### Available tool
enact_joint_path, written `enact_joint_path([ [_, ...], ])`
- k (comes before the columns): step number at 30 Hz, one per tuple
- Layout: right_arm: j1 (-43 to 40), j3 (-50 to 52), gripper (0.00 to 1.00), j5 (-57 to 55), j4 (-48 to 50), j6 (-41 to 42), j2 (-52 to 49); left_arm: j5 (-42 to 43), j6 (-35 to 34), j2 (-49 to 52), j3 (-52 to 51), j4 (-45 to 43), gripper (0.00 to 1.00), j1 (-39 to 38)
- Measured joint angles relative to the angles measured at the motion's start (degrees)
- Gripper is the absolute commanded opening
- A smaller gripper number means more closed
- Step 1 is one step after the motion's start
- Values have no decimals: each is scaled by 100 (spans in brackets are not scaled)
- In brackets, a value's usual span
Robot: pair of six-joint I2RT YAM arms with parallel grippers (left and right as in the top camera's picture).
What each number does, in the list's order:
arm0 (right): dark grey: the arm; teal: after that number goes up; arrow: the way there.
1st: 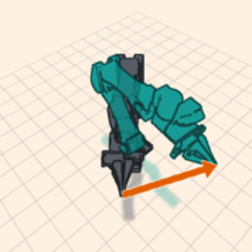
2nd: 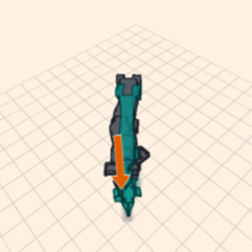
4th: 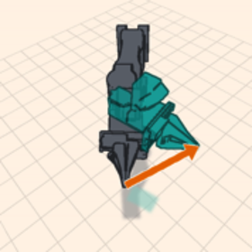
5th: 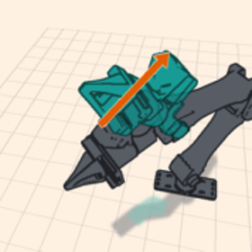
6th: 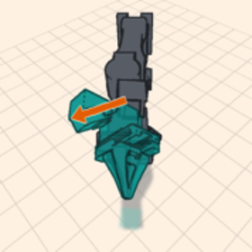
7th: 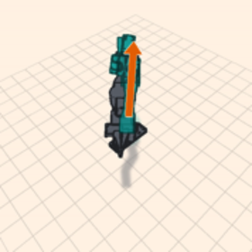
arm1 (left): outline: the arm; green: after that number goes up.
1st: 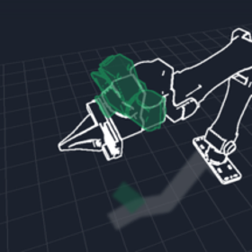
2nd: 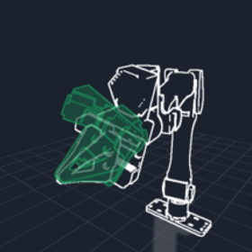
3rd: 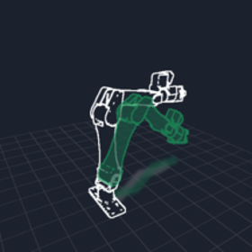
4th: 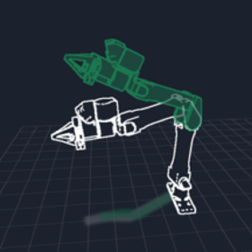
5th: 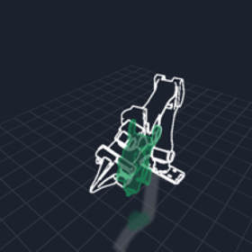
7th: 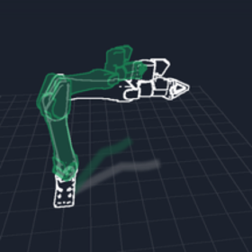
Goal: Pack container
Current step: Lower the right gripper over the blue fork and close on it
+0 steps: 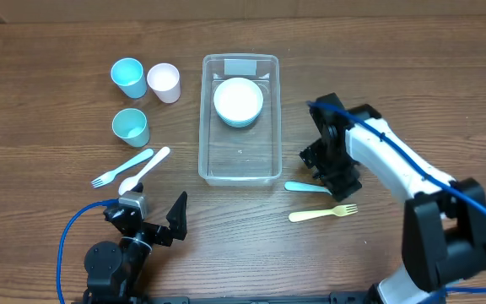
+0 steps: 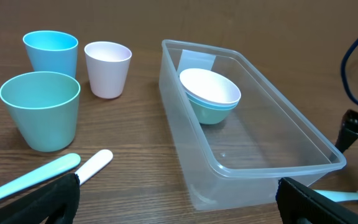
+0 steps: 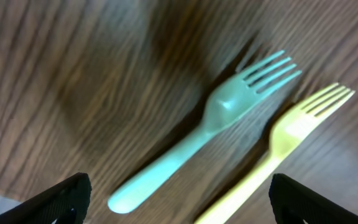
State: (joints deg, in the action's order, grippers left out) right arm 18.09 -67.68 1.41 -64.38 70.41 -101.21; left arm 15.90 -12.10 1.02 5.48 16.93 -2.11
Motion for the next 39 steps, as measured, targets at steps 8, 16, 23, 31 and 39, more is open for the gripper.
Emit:
enact_joint_path([
  [8,63,632,86,291,1108,295,511,0,0,0,0,0,100,0],
  [16,151,811,85,518,1268,649,516,0,0,0,0,0,100,0],
  [23,151,1027,81,625,1458,977,516,0,0,0,0,0,100,0],
  [31,72,1060,79,623,1685,1064,516,0,0,0,0,0,100,0],
  [39,-269,1078,80,750,1360,1075,516,-2,0,0,0,0,100,0],
])
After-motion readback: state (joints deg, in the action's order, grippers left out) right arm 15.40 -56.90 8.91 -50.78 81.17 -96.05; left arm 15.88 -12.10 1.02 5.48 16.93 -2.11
